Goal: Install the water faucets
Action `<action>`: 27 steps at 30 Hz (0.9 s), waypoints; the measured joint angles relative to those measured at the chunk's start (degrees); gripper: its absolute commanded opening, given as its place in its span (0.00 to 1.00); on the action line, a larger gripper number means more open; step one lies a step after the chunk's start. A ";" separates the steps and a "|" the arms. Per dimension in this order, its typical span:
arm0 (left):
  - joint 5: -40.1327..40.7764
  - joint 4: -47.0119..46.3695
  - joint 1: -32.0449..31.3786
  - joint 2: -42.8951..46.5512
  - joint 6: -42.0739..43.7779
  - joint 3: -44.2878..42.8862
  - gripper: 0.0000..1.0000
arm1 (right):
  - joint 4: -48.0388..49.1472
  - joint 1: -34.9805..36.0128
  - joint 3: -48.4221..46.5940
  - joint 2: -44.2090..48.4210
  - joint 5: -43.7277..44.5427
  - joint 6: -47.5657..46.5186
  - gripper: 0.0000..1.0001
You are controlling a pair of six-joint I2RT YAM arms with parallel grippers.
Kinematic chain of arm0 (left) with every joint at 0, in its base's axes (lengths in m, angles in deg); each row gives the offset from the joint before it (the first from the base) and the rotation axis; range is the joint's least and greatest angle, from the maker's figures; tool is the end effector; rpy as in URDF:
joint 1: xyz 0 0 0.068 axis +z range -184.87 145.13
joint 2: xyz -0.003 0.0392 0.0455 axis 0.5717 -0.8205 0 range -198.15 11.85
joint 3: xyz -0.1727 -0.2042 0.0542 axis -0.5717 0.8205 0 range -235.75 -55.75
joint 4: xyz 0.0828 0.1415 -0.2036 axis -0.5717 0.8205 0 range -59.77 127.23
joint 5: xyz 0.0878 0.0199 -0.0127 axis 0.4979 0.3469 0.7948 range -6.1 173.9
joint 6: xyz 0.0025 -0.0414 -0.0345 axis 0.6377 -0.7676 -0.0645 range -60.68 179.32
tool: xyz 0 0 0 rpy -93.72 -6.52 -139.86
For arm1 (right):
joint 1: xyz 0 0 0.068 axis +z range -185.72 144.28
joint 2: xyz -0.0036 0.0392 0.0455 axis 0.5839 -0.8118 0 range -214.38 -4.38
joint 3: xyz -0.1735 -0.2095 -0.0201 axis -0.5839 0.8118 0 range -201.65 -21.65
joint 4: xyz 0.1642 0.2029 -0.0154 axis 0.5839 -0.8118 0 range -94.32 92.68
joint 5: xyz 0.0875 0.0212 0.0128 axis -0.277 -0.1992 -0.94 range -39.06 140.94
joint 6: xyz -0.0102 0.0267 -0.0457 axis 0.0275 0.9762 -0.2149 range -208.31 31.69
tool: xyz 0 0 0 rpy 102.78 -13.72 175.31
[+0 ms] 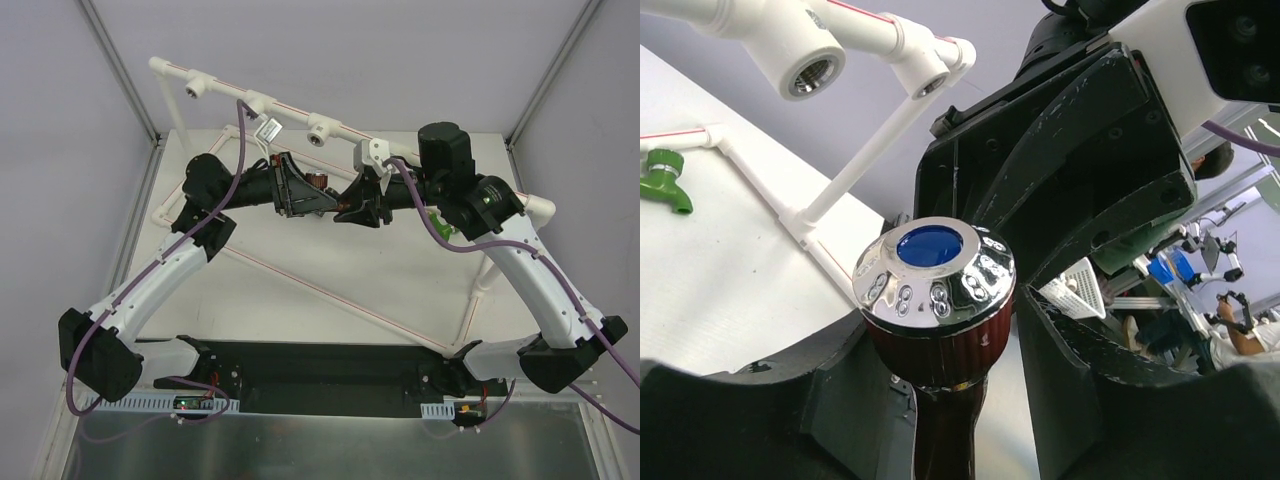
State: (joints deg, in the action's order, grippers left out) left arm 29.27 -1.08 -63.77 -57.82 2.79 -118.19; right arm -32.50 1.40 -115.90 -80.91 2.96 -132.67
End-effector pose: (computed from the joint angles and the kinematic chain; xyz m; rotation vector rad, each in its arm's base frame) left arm 0.2180 -0.1536 0.4284 0.6606 1.4345 -1.7612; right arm 0.1969 0.1823 0.4726 -1.5625 0.9454 0.6907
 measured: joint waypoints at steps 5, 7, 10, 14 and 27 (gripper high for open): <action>-0.42 1.40 -0.02 -0.55 0.09 -0.37 0.44 | -0.68 0.00 0.22 0.13 0.57 -0.22 0.02; -0.44 2.23 -0.04 -0.63 0.24 -0.55 0.42 | -0.72 0.11 0.39 0.26 0.72 -0.46 0.02; -0.61 3.37 -0.04 -0.85 0.39 -0.98 0.40 | -1.14 0.22 0.39 0.42 0.94 -1.03 0.02; -0.68 4.24 -0.26 -0.98 0.59 -1.11 0.40 | -1.84 0.22 0.39 0.44 1.20 -1.57 0.02; -2.25 4.92 -0.42 -1.51 1.77 -1.84 0.47 | -2.69 0.26 0.39 0.50 2.19 -2.25 0.02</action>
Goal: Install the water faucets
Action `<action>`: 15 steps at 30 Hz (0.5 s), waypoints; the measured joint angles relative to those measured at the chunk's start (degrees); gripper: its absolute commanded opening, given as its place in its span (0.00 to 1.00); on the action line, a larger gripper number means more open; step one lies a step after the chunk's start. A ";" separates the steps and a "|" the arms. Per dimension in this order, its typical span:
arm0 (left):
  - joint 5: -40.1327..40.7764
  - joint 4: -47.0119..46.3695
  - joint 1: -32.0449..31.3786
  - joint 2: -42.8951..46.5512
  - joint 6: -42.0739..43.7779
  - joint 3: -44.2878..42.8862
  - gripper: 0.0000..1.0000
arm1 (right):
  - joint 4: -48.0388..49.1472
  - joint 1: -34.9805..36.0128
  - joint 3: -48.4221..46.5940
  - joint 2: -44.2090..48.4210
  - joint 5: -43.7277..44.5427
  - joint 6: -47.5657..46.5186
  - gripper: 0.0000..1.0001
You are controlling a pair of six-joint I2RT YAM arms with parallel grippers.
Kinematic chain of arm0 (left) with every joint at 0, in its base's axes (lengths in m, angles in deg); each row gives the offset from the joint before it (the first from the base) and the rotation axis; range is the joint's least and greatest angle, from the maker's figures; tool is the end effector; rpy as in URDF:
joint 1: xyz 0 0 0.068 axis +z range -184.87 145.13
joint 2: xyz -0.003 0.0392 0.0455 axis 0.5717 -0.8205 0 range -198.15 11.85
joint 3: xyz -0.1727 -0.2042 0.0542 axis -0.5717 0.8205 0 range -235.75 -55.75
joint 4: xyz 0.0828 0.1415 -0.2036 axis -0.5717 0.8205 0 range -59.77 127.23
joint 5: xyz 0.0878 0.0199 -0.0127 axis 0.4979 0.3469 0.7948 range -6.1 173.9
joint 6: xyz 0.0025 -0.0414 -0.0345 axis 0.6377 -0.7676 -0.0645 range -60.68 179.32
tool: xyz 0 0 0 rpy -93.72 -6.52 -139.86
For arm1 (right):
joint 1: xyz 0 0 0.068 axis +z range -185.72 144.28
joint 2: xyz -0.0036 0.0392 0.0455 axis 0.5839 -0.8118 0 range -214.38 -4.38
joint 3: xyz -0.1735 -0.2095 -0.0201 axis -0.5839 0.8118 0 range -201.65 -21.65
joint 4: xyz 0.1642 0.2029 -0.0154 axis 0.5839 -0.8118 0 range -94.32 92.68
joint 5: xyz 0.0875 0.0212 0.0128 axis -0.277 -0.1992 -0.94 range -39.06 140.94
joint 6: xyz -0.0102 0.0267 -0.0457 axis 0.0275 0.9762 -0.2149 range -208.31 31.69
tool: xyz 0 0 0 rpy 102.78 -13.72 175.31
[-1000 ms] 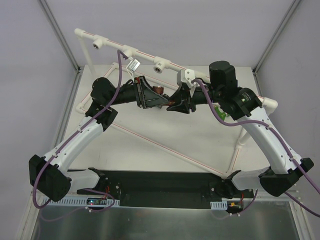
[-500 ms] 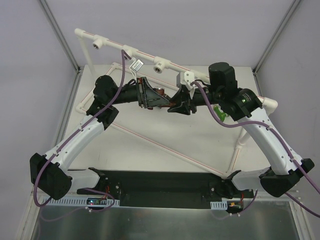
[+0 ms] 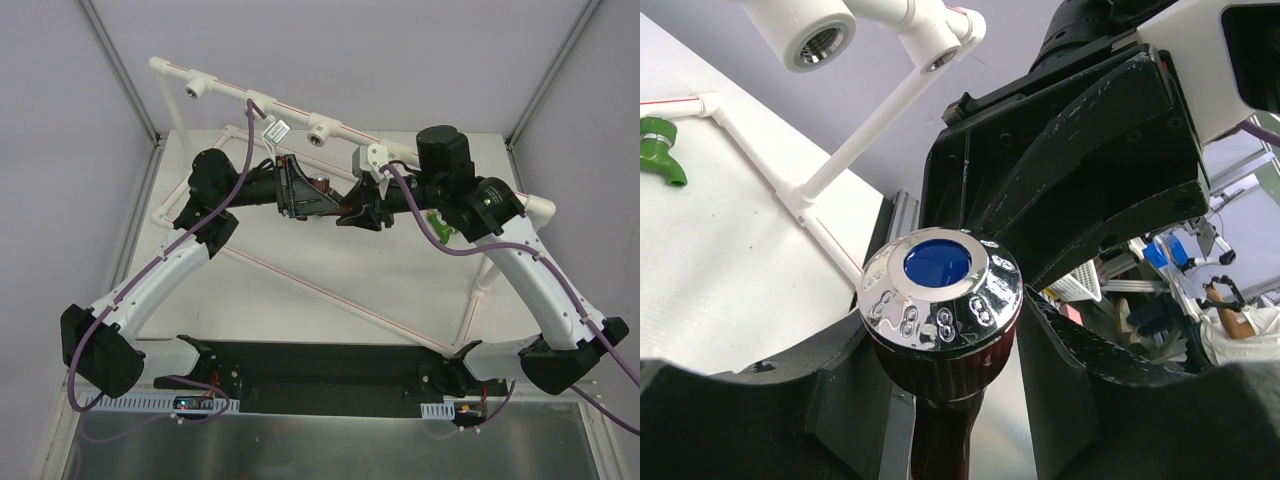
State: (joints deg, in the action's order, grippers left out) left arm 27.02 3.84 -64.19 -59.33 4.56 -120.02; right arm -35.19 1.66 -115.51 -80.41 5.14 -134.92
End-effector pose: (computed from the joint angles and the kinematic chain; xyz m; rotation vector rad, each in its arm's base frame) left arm 0.2236 -0.1598 0.4247 0.6935 1.5050 -1.7752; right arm 0.1943 0.1807 0.4680 -1.5864 0.9737 0.6512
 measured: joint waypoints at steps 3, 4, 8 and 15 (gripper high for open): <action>-0.22 0.50 0.00 -0.09 0.20 -0.11 0.46 | -0.22 0.02 0.00 0.00 0.04 -0.04 0.02; -0.26 0.74 0.00 -0.09 0.31 -0.15 0.41 | -0.26 0.02 0.00 0.00 0.09 -0.07 0.02; -0.52 2.01 0.00 -0.20 0.83 -0.22 0.22 | -0.66 0.07 0.00 0.11 0.11 -0.20 0.02; -1.14 3.21 -0.33 -0.22 1.81 -0.33 0.00 | -1.86 0.07 0.00 0.26 0.17 -0.59 0.02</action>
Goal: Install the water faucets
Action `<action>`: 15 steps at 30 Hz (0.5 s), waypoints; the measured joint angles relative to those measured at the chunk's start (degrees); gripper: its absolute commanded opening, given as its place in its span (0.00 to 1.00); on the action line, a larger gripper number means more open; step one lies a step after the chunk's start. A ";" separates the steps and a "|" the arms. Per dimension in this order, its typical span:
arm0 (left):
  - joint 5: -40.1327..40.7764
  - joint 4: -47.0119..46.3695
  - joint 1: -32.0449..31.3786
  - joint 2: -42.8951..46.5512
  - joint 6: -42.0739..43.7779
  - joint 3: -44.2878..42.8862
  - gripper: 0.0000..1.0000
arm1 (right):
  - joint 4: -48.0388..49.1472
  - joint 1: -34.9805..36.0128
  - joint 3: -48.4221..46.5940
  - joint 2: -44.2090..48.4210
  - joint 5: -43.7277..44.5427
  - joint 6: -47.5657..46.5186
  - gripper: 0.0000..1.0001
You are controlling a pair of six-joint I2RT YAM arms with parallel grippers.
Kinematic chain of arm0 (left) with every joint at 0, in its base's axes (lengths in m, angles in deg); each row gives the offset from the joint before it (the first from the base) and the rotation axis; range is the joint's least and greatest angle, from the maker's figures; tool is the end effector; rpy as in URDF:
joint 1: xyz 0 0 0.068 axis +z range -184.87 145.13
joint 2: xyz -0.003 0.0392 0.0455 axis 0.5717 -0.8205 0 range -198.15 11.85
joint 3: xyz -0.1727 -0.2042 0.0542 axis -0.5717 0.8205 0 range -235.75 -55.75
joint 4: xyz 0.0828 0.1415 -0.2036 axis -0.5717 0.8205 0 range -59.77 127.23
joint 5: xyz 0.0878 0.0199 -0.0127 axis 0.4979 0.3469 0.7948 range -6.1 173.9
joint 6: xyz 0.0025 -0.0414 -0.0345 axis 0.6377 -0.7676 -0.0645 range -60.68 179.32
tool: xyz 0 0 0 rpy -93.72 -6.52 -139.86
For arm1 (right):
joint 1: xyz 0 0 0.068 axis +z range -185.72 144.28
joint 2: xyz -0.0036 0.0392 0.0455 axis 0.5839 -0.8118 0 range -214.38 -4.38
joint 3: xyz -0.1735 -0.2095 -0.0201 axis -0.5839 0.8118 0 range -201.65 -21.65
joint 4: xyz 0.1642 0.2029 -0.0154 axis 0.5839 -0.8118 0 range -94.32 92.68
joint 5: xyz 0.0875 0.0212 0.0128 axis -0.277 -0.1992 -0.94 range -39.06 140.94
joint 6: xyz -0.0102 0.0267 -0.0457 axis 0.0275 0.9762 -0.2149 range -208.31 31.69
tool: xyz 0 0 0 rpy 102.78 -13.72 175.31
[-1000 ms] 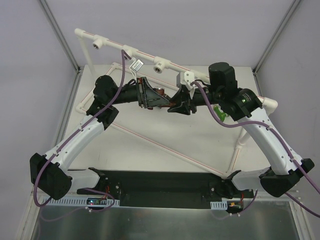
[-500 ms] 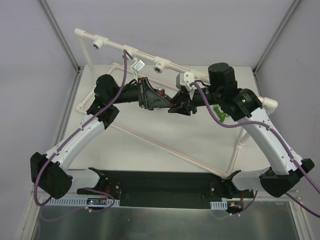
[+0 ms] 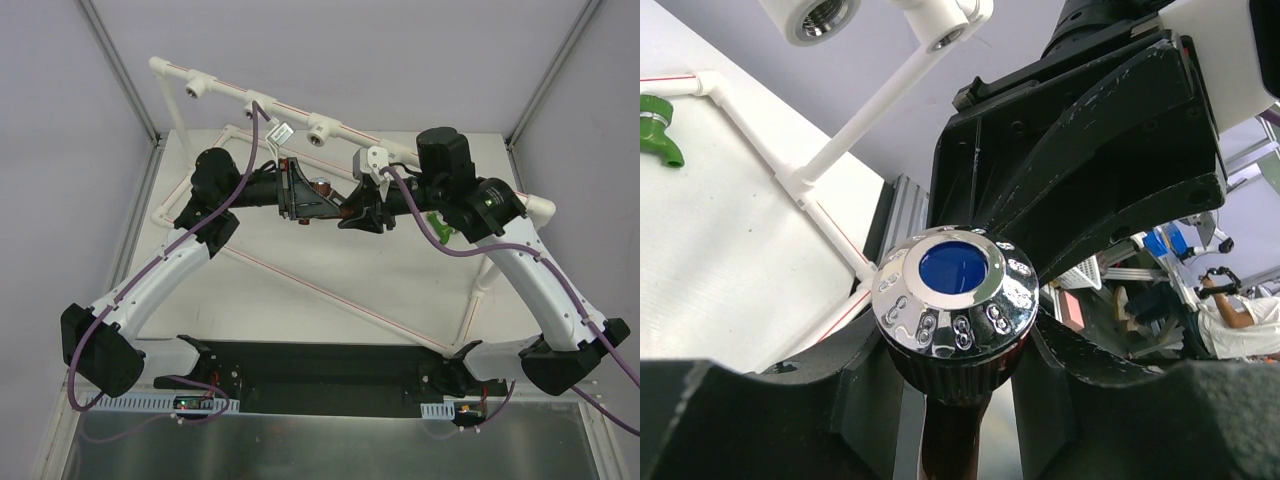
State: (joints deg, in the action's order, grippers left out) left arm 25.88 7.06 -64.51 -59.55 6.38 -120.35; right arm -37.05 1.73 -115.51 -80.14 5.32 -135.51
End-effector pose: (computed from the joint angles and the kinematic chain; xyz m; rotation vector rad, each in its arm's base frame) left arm 0.2241 -0.1624 0.4205 0.7164 1.5442 -1.7758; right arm 0.1919 0.1792 0.4661 -1.6010 0.9901 0.6541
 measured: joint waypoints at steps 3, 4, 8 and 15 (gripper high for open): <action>0.09 0.17 0.00 0.02 0.70 0.00 0.00 | 0.00 0.00 0.00 0.02 0.07 -0.02 0.09; 0.20 0.39 0.00 0.07 1.09 0.00 0.00 | 0.00 0.00 0.00 0.00 0.15 -0.02 0.16; 2.51 3.63 -0.33 1.27 4.35 0.00 0.00 | 0.07 0.09 0.02 0.02 0.70 -0.13 0.60; 7.19 10.08 0.44 7.28 12.04 0.74 0.00 | 1.68 -0.13 0.04 0.76 6.21 0.22 0.90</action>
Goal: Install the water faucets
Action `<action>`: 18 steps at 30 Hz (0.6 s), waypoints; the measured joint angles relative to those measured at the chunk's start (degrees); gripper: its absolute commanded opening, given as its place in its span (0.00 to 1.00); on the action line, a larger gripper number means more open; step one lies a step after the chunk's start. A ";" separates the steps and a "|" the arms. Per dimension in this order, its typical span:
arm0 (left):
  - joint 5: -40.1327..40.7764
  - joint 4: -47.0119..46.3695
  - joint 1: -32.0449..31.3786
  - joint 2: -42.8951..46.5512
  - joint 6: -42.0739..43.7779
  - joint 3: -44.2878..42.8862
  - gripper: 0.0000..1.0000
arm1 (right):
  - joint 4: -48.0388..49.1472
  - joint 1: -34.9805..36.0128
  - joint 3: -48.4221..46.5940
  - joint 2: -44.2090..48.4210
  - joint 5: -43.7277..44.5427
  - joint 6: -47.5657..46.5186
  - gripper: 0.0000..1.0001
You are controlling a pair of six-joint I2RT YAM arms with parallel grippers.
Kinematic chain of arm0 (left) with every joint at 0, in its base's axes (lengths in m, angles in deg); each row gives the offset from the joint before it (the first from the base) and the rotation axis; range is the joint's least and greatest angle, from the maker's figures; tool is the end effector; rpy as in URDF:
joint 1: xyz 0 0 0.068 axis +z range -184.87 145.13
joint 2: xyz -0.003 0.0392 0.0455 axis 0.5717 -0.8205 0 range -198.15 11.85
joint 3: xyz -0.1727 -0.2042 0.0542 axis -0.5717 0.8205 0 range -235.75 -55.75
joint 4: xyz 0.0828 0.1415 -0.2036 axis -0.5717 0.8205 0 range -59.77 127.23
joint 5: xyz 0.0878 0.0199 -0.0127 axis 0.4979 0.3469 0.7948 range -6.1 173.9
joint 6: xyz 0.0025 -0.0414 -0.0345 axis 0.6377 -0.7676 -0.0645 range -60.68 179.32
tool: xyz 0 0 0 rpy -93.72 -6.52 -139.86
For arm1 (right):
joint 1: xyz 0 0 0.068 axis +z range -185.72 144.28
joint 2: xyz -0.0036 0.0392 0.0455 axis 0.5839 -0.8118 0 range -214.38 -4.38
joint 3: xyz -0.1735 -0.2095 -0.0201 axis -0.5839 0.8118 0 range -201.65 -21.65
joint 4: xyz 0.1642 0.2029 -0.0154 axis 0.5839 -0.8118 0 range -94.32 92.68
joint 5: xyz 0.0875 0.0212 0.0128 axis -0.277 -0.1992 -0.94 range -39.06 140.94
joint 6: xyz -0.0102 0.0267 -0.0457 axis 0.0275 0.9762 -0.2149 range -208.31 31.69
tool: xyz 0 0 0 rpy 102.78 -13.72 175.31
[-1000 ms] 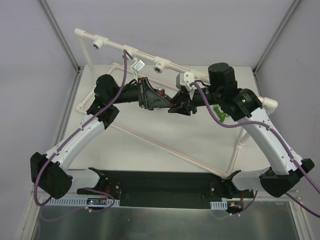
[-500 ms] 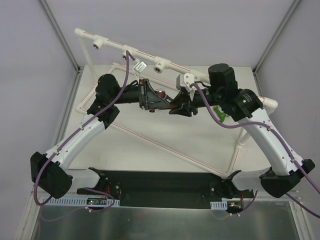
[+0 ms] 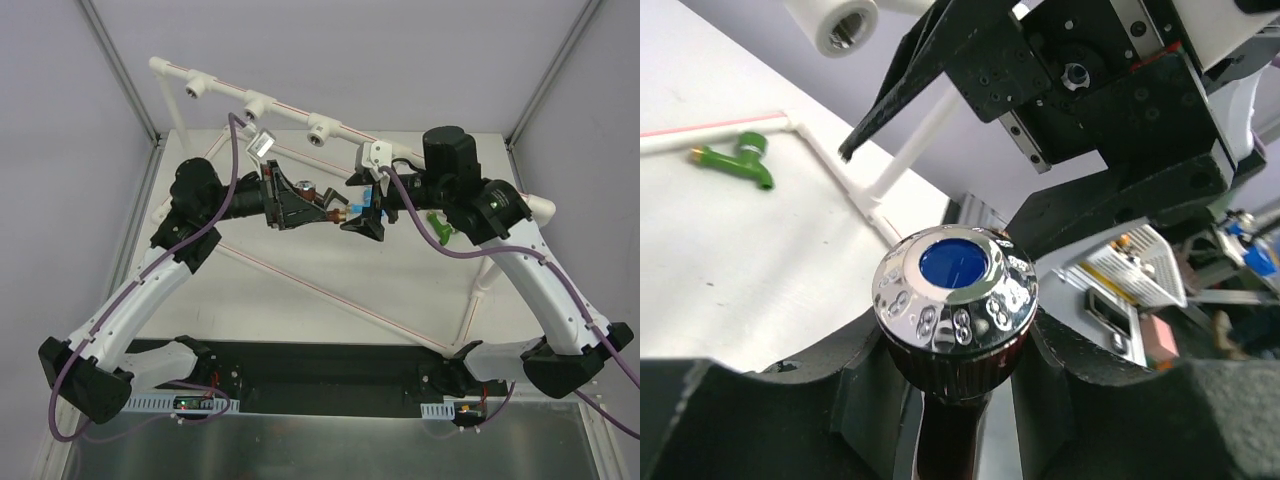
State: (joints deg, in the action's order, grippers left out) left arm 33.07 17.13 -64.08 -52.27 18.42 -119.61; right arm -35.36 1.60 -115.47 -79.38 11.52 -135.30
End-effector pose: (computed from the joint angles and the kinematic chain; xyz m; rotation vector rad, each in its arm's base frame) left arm 0.1994 -0.1432 0.4314 0.6915 1.4871 -1.5627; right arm 0.1931 0.1758 0.4709 -1.5511 1.0293 0.5361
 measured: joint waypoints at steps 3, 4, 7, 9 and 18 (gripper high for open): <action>2.47 2.12 1.62 3.21 3.13 1.22 0.00 | 0.07 -0.26 0.00 0.81 2.73 -0.07 0.91; 3.41 2.84 2.23 4.24 4.26 1.66 0.00 | 0.09 -0.44 0.00 1.16 3.52 -0.07 0.91; 5.31 4.42 3.15 6.10 7.30 2.62 0.00 | 0.09 -0.87 0.00 1.97 4.31 -0.02 0.89; 5.73 5.07 3.19 6.29 8.26 2.86 0.00 | 0.09 -0.98 0.00 2.34 3.52 0.00 0.89; 5.18 4.37 3.02 4.11 6.88 2.89 0.00 | 2.05 -0.24 1.05 1.40 -3.26 0.61 0.83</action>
State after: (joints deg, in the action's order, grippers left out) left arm 38.25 21.50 -61.06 -48.16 25.30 -116.72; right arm -33.31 1.36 -114.42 -77.98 8.27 -134.68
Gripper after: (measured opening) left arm 0.388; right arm 0.860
